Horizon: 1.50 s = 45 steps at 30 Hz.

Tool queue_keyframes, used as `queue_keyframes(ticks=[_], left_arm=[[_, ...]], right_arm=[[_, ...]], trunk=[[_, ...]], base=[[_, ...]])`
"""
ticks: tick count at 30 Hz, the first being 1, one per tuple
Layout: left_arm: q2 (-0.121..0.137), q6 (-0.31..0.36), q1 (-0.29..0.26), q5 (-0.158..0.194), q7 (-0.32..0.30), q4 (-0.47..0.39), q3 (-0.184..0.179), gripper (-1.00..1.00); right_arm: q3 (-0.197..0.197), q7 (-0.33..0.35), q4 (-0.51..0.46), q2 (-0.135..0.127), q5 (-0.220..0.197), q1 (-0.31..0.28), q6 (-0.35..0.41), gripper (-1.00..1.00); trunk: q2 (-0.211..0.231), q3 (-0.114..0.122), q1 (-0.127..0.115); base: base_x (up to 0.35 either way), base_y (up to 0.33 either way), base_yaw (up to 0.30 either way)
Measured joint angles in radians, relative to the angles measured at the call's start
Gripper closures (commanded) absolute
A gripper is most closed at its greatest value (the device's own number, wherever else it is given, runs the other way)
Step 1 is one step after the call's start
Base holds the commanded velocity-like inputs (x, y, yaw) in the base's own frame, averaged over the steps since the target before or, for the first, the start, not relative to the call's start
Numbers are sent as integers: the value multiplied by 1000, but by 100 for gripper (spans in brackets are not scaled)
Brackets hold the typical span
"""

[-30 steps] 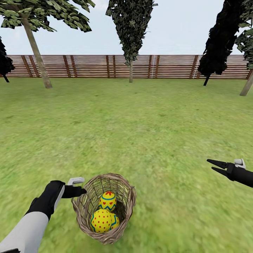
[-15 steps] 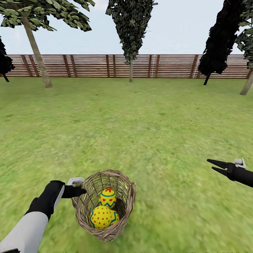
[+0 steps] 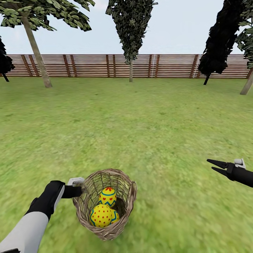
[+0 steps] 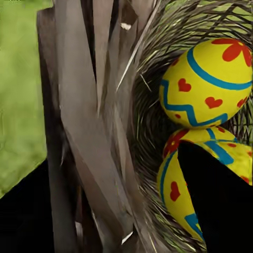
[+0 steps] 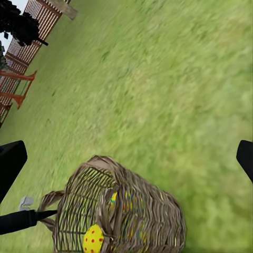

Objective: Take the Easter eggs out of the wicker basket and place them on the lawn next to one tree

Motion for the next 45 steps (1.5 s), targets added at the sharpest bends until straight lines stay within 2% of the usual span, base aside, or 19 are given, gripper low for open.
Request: queue_keyframes(ticks=[4, 25, 28, 43, 45], left_arm=[[0, 5, 0, 16, 0, 0, 0, 100], [-1, 5, 0, 8, -2, -2, 0, 100], [-2, 5, 0, -10, -2, -2, -2, 100], [-4, 6, 0, -7, -2, -2, -3, 100], [-4, 6, 0, -8, -2, -2, -3, 100]], right_arm=[[0, 0, 1, 0, 0, 0, 0, -100], [0, -2, 1, 0, 0, 0, 0, -100], [0, -2, 4, 0, -1, 0, 0, -100], [1, -3, 4, -1, -1, 0, 1, -100], [2, -3, 4, -2, 22, 0, 1, -100]], trunk=[[0, 0, 0], [0, 0, 0], [21, 9, -11], [126, 56, -69], [140, 63, -77]], base=[[0, 0, 0], [0, 0, 0], [0, 0, 0], [0, 0, 0], [0, 0, 0]])
